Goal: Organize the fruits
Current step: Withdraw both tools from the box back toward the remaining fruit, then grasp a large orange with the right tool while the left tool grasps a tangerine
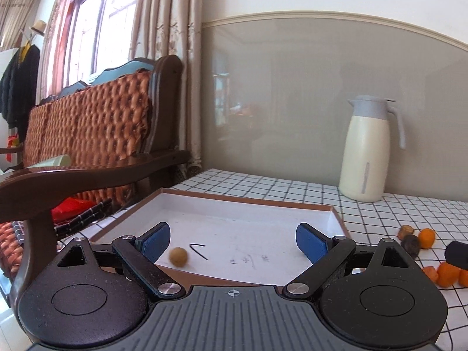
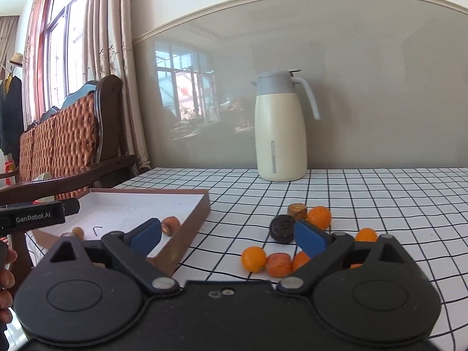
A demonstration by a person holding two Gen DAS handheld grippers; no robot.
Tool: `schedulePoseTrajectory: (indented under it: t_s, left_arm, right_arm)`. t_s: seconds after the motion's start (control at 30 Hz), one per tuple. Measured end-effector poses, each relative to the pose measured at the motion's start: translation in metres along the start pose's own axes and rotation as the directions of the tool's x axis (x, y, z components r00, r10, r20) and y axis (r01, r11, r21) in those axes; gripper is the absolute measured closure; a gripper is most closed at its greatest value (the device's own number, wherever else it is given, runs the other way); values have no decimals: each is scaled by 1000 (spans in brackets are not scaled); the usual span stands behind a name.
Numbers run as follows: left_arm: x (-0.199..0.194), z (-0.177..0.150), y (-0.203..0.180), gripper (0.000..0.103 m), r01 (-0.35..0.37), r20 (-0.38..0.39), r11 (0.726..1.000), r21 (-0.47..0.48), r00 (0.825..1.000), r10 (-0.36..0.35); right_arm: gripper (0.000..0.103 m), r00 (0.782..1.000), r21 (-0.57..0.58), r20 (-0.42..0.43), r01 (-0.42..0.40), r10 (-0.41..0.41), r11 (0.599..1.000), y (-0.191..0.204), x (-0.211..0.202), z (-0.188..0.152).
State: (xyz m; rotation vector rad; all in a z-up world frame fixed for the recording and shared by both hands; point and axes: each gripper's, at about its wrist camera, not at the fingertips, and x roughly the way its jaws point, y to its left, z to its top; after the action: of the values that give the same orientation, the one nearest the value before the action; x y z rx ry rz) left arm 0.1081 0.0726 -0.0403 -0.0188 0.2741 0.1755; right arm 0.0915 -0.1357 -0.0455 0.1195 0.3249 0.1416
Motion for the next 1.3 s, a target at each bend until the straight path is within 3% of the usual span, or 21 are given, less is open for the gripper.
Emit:
schedulePoseTrajectory:
  t_s: [0.33,0.57,0.77,0.9,1.17,1.3]
  left_arm:
    - [-14,-12,-75,11,206,-18,974,94,979,-205]
    - [-11,-22,-112,11,295,-73,949,113,955,-288]
    - [-6,-27,-131,11,327,-104,937,121,943,-316]
    - [1,-30,-138,30,335,-140,935,119,938,-318]
    - [18,-35,-156,33,331,-173,934,135,936,-307]
    - [26,-38,-162,33,335,-188,933,132,933,-308]
  right_arm:
    - [12,993,52,-6,122,-122,991,-46,-20,-5]
    - [32,982,84,-44,189,-186,978,-73,-27,-7]
    - [44,976,111,-70,211,-204,971,-88,-30,-11]
    - [52,976,111,-87,208,-199,972,-91,-29,-13]
    - [68,974,130,-120,208,-193,969,-97,-21,-17]
    - [68,972,138,-127,213,-196,967,-98,-15,-17]
